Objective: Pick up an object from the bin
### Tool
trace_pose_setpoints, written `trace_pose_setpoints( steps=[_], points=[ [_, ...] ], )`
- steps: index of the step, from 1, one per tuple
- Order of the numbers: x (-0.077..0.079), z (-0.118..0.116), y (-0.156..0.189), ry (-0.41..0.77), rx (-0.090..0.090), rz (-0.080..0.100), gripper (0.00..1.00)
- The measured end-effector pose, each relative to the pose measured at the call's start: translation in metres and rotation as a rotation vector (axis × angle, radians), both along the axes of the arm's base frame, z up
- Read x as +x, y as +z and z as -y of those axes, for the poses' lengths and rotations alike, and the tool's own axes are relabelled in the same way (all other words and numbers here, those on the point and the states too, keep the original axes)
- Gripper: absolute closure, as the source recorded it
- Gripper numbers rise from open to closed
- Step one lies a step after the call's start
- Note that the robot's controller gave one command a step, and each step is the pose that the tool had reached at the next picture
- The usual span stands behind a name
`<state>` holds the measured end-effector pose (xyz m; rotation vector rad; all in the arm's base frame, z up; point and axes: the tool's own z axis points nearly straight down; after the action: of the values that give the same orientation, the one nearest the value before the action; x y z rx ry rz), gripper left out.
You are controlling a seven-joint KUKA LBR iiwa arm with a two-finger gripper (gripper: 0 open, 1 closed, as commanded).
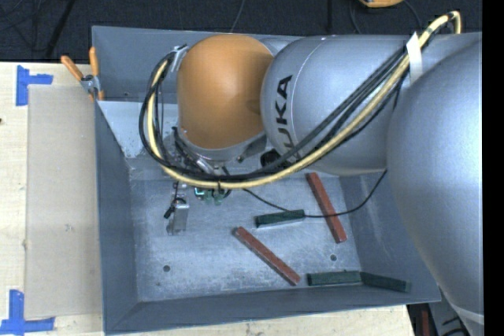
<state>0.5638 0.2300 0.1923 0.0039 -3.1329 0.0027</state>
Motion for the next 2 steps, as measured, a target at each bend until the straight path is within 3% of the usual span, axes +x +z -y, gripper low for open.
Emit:
trace_pose_setpoints(
  steps=[1,2],
  points=[
    [-0.009,0.066,-0.053,-0.085,-0.004,0.001,0.00],
    [0.002,0.150,-0.082,0.189,0.000,0.005,0.00]
  ],
)
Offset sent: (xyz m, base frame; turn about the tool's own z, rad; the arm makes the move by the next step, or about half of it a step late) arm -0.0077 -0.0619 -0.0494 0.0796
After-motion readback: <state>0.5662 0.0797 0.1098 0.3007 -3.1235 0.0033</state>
